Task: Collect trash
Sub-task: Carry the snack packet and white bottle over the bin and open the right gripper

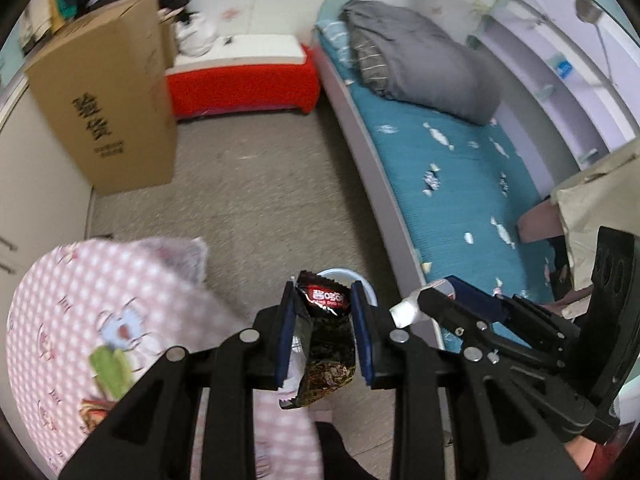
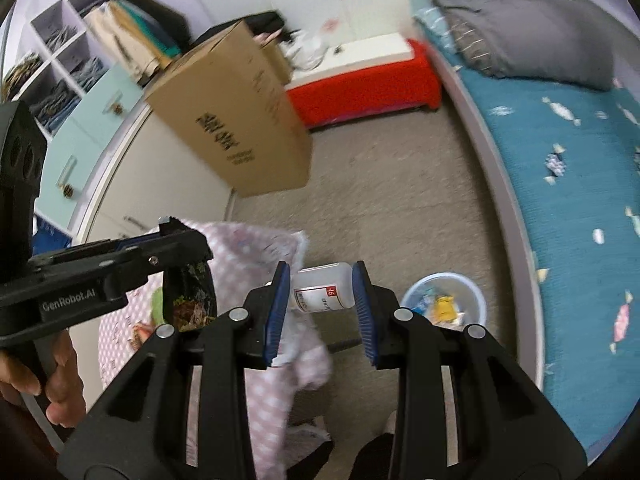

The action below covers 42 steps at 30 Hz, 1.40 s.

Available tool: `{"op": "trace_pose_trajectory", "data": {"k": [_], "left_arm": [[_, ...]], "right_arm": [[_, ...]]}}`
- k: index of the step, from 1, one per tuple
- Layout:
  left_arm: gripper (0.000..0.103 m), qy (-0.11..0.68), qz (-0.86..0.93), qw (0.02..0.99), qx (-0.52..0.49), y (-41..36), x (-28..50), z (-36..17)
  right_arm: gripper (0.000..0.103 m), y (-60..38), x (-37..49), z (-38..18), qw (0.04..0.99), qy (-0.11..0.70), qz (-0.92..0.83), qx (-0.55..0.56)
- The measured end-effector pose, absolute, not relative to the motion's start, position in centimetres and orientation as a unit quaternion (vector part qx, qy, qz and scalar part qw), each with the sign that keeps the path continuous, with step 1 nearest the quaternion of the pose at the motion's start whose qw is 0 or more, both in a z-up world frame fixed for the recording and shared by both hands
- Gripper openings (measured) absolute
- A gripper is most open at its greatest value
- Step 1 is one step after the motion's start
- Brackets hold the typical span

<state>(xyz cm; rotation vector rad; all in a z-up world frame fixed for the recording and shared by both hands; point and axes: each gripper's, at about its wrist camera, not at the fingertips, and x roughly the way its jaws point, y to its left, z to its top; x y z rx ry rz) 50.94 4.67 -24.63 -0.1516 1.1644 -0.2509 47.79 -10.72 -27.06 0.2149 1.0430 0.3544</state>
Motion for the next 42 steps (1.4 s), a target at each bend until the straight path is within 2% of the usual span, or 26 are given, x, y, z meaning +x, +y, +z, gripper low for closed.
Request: {"op": "trace_pose_trajectory", "data": {"k": [7,8,10,42], "left_arm": [[0.026,0.538,-0.142,0.829,-0.055,-1.7,52.1,-23.5],[0.026,0.538,-0.142,0.829,-0.054,-2.2,52.2,-23.4],[0.026,0.538,-0.142,0.829,-0.05,-3.5,52.4,-23.4],[0.026,0.53,-0.184,0.827,0.001,-14.4,51.3,-22.0]], "right_arm": [[0.033,-17.2,48.7,-25.6,0.86,0.48,0.136,0.109],[0.046,-17.7,48.8,-25.6,0.858,0.482,0.135,0.112],[0.062,-18.7,48.8,-25.5,0.862,0.478,0.123,0.119],[0.066,-28.6,44.3,-22.3,0.885,0.434,0.073,0.152]]}}
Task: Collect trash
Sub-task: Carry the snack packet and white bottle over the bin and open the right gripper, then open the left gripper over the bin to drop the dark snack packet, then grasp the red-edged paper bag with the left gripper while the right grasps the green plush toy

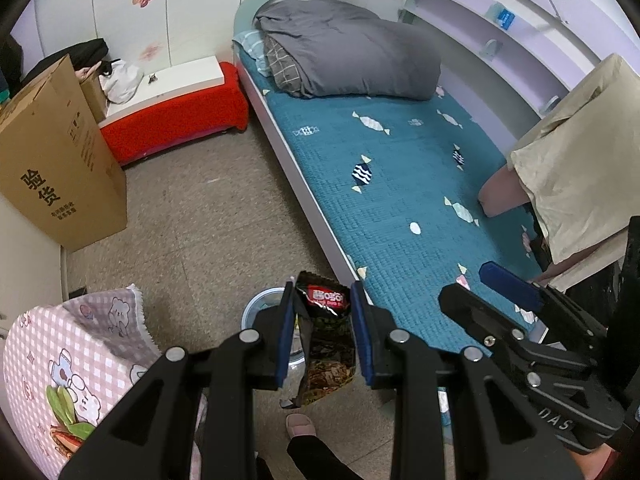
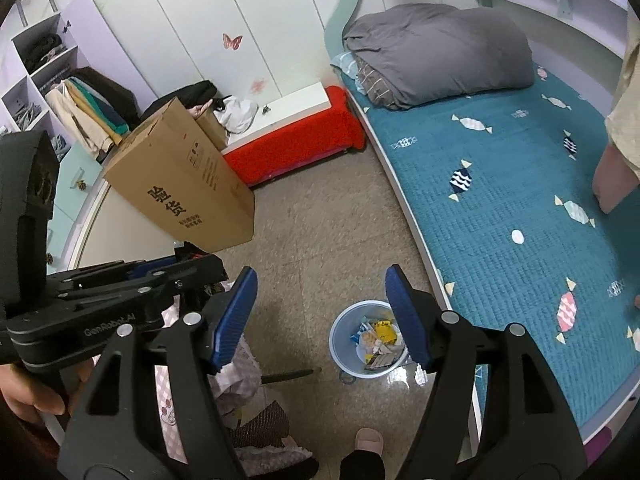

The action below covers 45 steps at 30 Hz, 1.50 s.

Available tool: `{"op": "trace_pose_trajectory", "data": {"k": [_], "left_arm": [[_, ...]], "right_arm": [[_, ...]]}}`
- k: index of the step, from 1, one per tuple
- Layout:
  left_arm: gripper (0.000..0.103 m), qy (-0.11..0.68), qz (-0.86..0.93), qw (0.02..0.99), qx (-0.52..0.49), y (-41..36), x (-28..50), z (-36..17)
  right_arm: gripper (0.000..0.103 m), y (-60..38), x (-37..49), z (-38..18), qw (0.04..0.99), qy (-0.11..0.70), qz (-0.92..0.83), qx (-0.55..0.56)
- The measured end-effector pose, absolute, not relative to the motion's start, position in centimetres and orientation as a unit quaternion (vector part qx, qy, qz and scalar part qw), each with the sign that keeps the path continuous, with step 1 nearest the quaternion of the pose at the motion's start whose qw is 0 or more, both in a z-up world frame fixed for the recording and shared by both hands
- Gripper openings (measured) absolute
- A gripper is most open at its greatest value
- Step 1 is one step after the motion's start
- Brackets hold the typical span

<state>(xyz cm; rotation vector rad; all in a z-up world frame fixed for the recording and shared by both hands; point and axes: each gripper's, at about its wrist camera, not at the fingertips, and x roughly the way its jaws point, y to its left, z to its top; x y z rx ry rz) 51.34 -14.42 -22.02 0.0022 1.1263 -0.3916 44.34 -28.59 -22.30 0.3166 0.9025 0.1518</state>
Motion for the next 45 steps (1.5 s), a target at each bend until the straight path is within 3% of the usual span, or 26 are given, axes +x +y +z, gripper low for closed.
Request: {"op": "trace_pose_trajectory", "data": {"k": [4,6,7,8,25,35,45], "left_arm": [[0.028,0.529,-0.19,0.827,0.002,-15.1,51.4,-21.9],[0.036,0.532,-0.188,0.826,0.001,-15.3,51.6,-22.1],[0.056,0.535,-0.186,0.824,0.002,-15.4,51.6,-22.1],[0.069,0.536,-0.18,0.825,0.003,-15.4,51.7,-22.2],[0.073,0.55,-0.115,0.827,-0.034,-8.7,49.6,-22.8],[0.075,0.558,-0.027,0.825,-0.085,4.1,46.3,-24.1],[0.075,0.576,0.089,0.798,-0.155,21.6,41.7,-27.2]], "right_arm": [[0.068,-29.4,43.7,-21.9,0.89,0.423,0.062,0.159],[0.068,-29.8,43.6,-21.8,0.891,0.421,0.057,0.163],[0.068,-30.0,43.6,-21.8,0.89,0.421,0.055,0.165],[0.068,-30.2,43.5,-21.9,0.89,0.421,0.053,0.166],[0.068,-25.5,43.5,-23.1,0.878,0.445,0.092,0.153],[0.068,-13.5,43.8,-24.4,0.857,0.475,0.173,0.103],[0.068,2.0,43.3,-27.7,0.816,0.519,0.251,0.052]]}}
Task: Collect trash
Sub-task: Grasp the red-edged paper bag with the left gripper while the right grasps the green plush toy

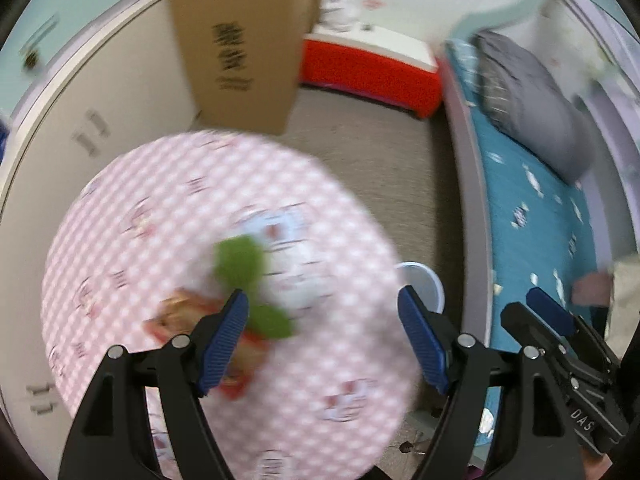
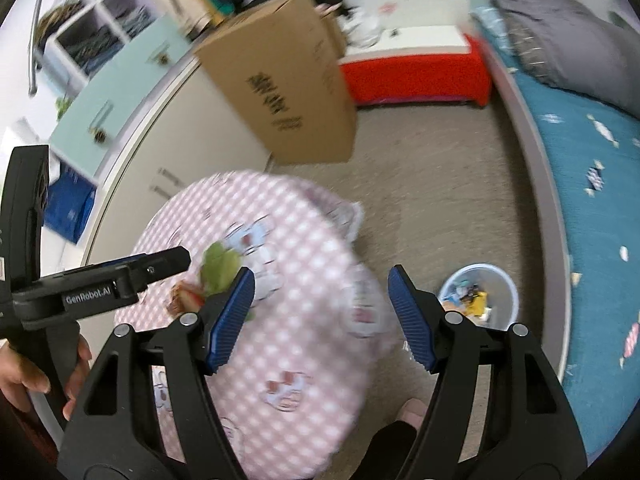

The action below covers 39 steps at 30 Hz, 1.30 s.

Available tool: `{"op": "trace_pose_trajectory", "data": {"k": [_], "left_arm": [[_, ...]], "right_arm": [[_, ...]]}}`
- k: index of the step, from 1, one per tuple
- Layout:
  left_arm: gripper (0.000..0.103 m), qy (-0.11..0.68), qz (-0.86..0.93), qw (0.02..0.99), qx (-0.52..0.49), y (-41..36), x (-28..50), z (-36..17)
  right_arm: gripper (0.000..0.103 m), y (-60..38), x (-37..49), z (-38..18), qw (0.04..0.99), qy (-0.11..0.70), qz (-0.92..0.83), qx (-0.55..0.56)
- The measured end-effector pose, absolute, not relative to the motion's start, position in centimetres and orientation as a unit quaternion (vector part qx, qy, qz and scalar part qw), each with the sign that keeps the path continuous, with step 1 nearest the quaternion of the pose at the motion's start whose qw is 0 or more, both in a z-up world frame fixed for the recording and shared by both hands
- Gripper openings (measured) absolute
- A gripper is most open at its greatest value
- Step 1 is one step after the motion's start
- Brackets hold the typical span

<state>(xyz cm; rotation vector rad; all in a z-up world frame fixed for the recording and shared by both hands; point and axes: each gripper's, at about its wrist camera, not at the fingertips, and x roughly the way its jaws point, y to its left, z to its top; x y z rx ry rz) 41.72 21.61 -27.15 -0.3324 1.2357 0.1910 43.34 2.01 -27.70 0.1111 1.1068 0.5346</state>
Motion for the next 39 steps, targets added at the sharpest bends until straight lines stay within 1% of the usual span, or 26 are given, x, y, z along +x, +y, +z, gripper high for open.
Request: {"op": "trace_pose_trajectory", "data": {"k": [3,9,12,18,19,21,22,23,24,25,27,28,32,36,37,38,39], "left_arm": [[0.075,0.588,0.119,0.78,-0.177,26.2,40.0,-28.9],[0.075,0.632,0.164,0.725,-0.221,31.0,37.1,-33.6],[0.075,0.652,0.153,0.702,-0.243,31.5,36.4,-35.7],[0.075,0.676,0.134,0.684,-0.238,31.1,36.9,-38.9],[0.063,0.679,0.129,0.68,-0.244,31.3,36.9,-39.4],[0.057,0.667,0.114,0.681,-0.278,32.1,36.6,-39.8],[0.045,0.662,0.105,0.685,-0.286,32.5,36.5,-39.7],[0.035,0.659,0.096,0.689,-0.286,32.7,36.5,-39.5],[0.033,0.652,0.092,0.699,-0.28,33.1,36.5,-39.1],[0.027,0.647,0.089,0.708,-0.27,33.3,36.5,-38.5],[0.024,0.632,0.086,0.725,-0.261,34.2,36.6,-37.5],[0.021,0.622,0.084,0.733,-0.261,34.8,36.6,-36.9],[0.02,0.594,0.09,0.757,-0.258,37.4,36.7,-35.0],[0.02,0.583,0.104,0.768,-0.244,38.8,37.1,-33.7],[0.02,0.583,0.104,0.768,-0.243,39.1,37.3,-33.5],[0.02,0.583,0.106,0.769,-0.242,39.3,37.3,-33.5],[0.02,0.583,0.107,0.768,-0.242,39.4,37.2,-33.4]], "right_arm": [[0.068,5.9,42.9,-29.0,0.803,0.531,0.265,0.042],[0.068,11.2,42.0,-30.8,0.792,0.545,0.273,0.021],[0.068,12.4,41.7,-31.9,0.789,0.554,0.267,0.02],[0.068,14.0,41.9,-33.3,0.785,0.566,0.252,0.024],[0.068,14.1,41.9,-33.5,0.784,0.567,0.251,0.024],[0.068,14.6,42.0,-33.8,0.783,0.569,0.249,0.023],[0.068,14.9,42.1,-34.0,0.783,0.571,0.248,0.022],[0.068,15.2,42.1,-34.2,0.782,0.572,0.247,0.022],[0.068,15.6,42.3,-34.5,0.78,0.575,0.248,0.022],[0.068,15.8,42.3,-34.7,0.778,0.576,0.248,0.023],[0.068,16.8,42.6,-35.2,0.776,0.578,0.251,0.022],[0.068,17.2,42.6,-35.4,0.775,0.579,0.253,0.021],[0.068,19.3,43.1,-36.6,0.768,0.584,0.262,0.013],[0.068,21.4,43.6,-38.4,0.756,0.597,0.269,-0.003],[0.065,21.8,43.7,-38.9,0.752,0.601,0.271,-0.007],[0.045,22.0,43.7,-39.2,0.748,0.605,0.274,-0.011],[0.032,22.2,43.7,-39.5,0.744,0.608,0.277,-0.013]]}}
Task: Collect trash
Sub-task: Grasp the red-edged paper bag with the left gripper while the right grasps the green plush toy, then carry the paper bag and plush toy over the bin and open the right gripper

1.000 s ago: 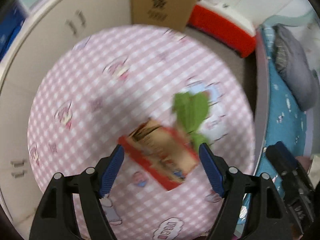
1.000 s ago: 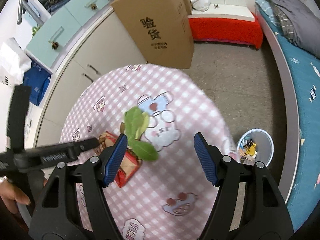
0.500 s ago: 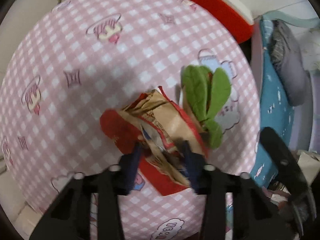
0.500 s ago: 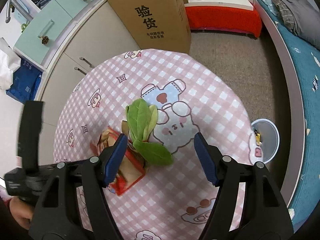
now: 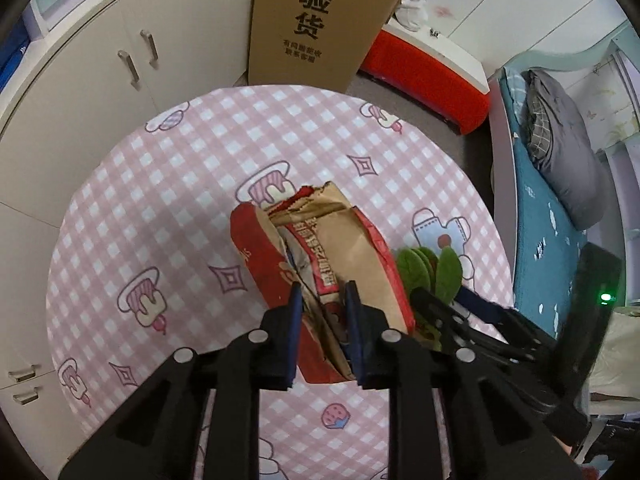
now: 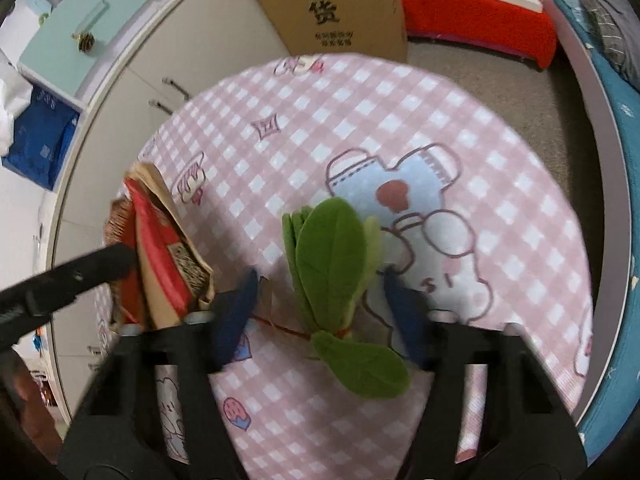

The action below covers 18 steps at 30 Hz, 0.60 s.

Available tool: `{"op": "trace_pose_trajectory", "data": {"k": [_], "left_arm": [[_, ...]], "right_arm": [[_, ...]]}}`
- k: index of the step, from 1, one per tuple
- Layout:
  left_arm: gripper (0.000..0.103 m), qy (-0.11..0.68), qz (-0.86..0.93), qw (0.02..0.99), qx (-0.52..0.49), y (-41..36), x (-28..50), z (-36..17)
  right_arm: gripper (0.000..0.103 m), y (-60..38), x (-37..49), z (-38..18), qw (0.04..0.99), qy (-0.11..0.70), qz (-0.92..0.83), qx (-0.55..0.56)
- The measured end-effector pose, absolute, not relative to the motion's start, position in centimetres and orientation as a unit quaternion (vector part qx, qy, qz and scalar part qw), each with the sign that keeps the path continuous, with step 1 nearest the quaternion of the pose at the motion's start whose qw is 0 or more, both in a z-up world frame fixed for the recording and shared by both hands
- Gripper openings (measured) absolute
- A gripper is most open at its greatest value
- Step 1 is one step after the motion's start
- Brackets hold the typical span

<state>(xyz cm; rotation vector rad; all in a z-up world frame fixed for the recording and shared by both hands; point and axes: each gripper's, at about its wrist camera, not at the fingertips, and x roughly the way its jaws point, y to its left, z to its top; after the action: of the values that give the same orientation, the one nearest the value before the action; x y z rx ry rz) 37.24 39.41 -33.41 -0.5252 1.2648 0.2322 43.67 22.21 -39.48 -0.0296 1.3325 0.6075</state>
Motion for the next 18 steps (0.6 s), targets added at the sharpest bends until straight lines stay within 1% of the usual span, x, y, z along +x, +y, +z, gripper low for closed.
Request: {"op": "trace_pose_trajectory", "data": {"k": [2,4,10,18], "left_arm": [[0.02,0.582,0.106,0.769,-0.242,39.0,37.2,-33.2],[0.02,0.58,0.101,0.772,-0.24,38.5,37.5,-33.1],[0.02,0.563,0.076,0.79,-0.231,34.9,39.3,-31.0],[0.02,0.539,0.025,0.816,-0.206,26.4,42.1,-26.9]], "right_arm": [[0.021,22.0,43.6,-39.6,0.739,0.61,0.285,-0.014],[0.018,21.3,43.4,-38.8,0.744,0.601,0.292,-0.008],[0.018,16.9,43.8,-34.7,0.77,0.568,0.288,0.025],[0.018,6.8,44.8,-28.9,0.817,0.517,0.248,0.066]]}}
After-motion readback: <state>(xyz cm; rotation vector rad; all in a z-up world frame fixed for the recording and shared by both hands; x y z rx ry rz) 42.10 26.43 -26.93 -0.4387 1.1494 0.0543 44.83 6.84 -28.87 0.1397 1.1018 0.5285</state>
